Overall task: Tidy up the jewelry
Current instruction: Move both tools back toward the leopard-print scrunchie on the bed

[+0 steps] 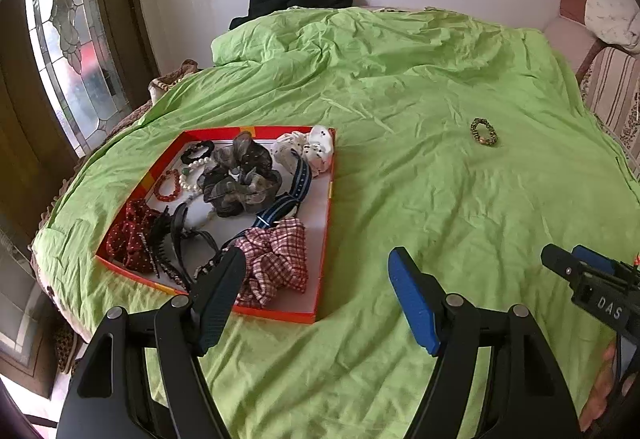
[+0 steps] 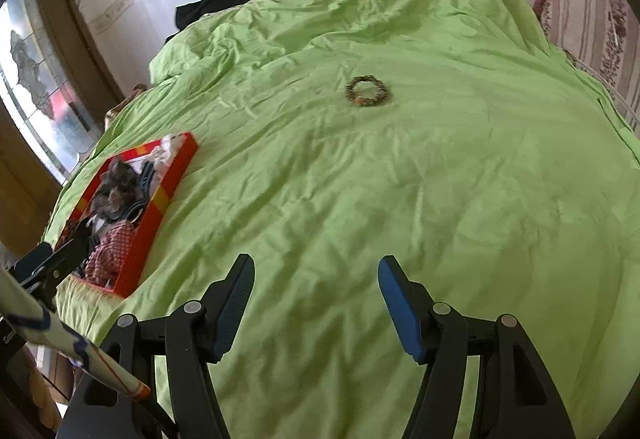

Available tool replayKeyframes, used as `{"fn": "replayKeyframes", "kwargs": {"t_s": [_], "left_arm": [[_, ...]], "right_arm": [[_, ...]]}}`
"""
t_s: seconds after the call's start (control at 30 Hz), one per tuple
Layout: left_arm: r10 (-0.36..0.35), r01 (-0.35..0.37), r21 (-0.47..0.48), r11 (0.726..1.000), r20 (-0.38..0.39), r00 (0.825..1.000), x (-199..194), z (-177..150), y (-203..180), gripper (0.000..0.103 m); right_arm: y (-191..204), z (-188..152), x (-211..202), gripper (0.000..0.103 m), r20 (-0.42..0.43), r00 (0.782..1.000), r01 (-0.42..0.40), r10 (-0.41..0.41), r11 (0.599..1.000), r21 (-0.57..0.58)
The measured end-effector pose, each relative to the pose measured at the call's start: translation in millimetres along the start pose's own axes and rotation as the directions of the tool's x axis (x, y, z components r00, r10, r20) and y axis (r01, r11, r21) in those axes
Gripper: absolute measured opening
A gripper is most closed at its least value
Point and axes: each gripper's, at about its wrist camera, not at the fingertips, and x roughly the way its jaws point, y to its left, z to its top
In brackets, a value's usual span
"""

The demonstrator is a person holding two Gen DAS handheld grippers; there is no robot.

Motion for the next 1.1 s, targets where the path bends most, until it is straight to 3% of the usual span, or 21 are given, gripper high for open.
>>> {"fn": "replayKeyframes", "kwargs": {"t_s": [0.2,0.43,0.8,1.1], "left_arm": [[-0.055,0.053,0.042,0.998,0.031,0.998,3,5,-18,0.073],[-0.135,0.133,0.068,0.989,0.031,0.99,5,17,-62,0.073],[-0.19,0.182,0.186,0.966,0.026,0.981,-4,20,-135,0.073],[-0.174,0.163,0.21,0.964,0.037,0.984,-3,18,-140,0.073]], "right_arm": [[-29,5,-17,0.069,0.022,0.997,0.08,-0.08,0.997,0.016],[-92,-2,-58,0.069,0.071,0.978,0.189,-0.195,0.978,0.092],[-159,-18,-97,0.069,0.094,0.962,0.23,-0.256,0.947,0.226],[-161,-20,-93,0.069,0.084,0.967,0.218,-0.242,0.95,0.224]]}}
